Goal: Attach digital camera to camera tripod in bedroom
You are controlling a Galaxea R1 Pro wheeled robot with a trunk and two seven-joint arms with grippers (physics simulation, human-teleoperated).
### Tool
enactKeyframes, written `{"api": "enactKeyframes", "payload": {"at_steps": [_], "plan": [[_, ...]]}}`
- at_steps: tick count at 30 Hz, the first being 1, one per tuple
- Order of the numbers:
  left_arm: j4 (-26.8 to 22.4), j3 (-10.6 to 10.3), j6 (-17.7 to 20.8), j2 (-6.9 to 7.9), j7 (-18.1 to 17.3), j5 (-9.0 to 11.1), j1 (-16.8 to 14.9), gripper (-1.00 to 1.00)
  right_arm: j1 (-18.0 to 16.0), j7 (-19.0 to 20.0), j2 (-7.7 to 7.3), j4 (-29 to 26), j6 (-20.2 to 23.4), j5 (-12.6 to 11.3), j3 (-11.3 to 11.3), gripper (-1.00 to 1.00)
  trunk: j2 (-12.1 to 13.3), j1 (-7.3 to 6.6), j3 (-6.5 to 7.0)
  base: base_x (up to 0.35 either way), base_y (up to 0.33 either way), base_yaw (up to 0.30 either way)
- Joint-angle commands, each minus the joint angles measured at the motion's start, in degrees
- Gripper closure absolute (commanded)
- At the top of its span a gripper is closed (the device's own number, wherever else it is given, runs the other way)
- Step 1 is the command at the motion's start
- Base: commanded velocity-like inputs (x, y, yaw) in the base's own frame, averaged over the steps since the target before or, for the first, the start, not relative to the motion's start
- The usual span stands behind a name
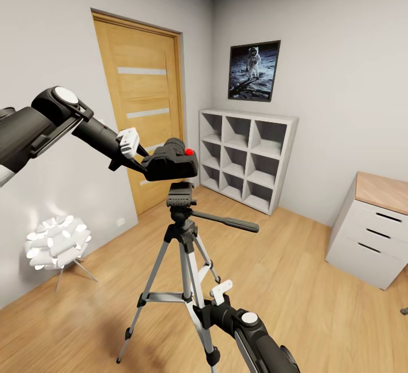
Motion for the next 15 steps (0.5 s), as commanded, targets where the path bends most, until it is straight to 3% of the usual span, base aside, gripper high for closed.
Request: {"api": "enactKeyframes", "payload": {"at_steps": [1,15], "plan": [[-0.1,-0.3,0.6,0.08,0.0,0.4,-0.1,1.00,0.0,0.3,0.01,-0.1,0.3,0.5,-0.1,1.00,-0.1,0.04,-0.14,0.000,0.000,0.000],[-4.6,0.4,3.0,0.94,-0.6,0.5,0.0,1.00,0.0,0.3,0.06,-0.1,0.3,0.5,-0.1,1.00,-0.1,0.04,-0.14,0.000,0.000,0.000]]}}
